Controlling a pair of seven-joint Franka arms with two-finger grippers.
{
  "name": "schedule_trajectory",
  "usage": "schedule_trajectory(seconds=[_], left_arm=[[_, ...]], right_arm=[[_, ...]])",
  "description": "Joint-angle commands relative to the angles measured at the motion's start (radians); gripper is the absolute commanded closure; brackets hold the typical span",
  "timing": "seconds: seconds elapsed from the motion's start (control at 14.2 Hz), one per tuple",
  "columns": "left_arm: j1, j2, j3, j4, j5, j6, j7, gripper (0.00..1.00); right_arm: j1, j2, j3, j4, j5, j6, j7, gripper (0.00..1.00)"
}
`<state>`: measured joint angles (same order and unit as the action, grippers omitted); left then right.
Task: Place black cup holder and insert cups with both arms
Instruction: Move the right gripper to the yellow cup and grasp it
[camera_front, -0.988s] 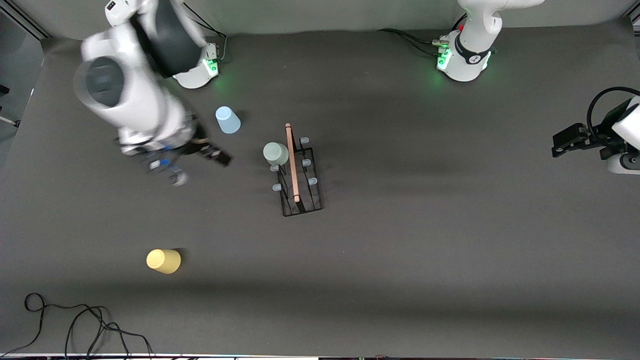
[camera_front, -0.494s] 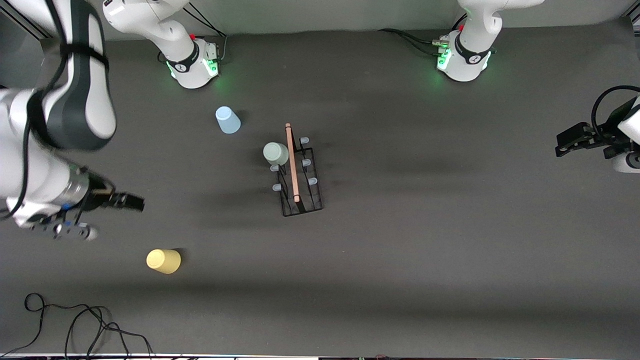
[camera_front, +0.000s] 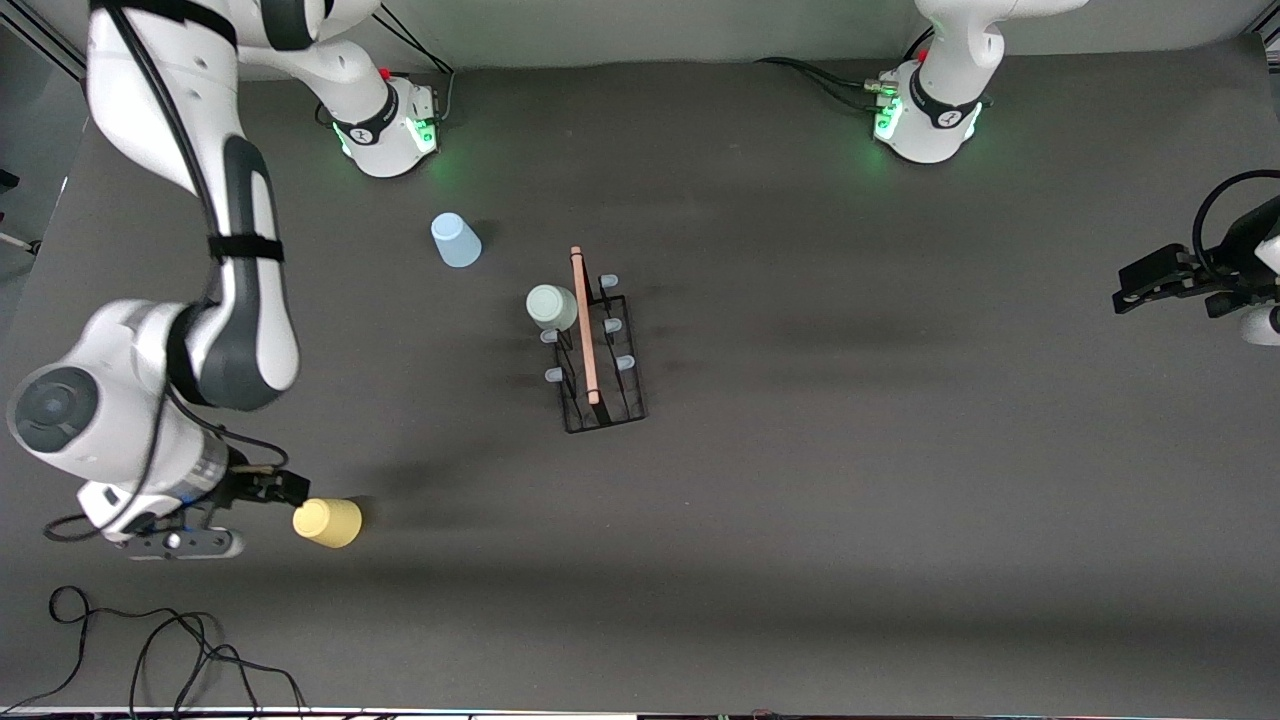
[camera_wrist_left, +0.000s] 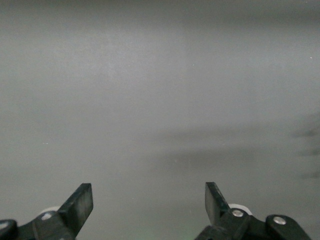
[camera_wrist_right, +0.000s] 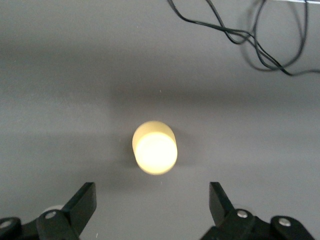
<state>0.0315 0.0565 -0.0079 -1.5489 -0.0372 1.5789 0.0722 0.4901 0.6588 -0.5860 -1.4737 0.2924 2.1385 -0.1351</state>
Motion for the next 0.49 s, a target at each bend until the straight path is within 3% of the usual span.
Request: schedule_trajectory(seconds=[0.0,0.21,0.42], left_arm=[[0.004,-0.006,0.000,0.001,-0.004,-0.016,0.020,0.00],[0.004,-0.007,0.000,0.000,0.000,-0.016,0.020,0.00],[0.004,-0.007,0.000,0.000,0.000,-0.033,0.020,0.00]], right_arm=[[-0.041,0.111,-0.001,0.041,0.121,0.095,-0.108,0.00],[-0.041,0.192,-0.001,0.039,0.207,0.146,-0.146,0.00],[-0.041,0.220,0.005,0.039,0.228,0.166,-0.144,0.00]])
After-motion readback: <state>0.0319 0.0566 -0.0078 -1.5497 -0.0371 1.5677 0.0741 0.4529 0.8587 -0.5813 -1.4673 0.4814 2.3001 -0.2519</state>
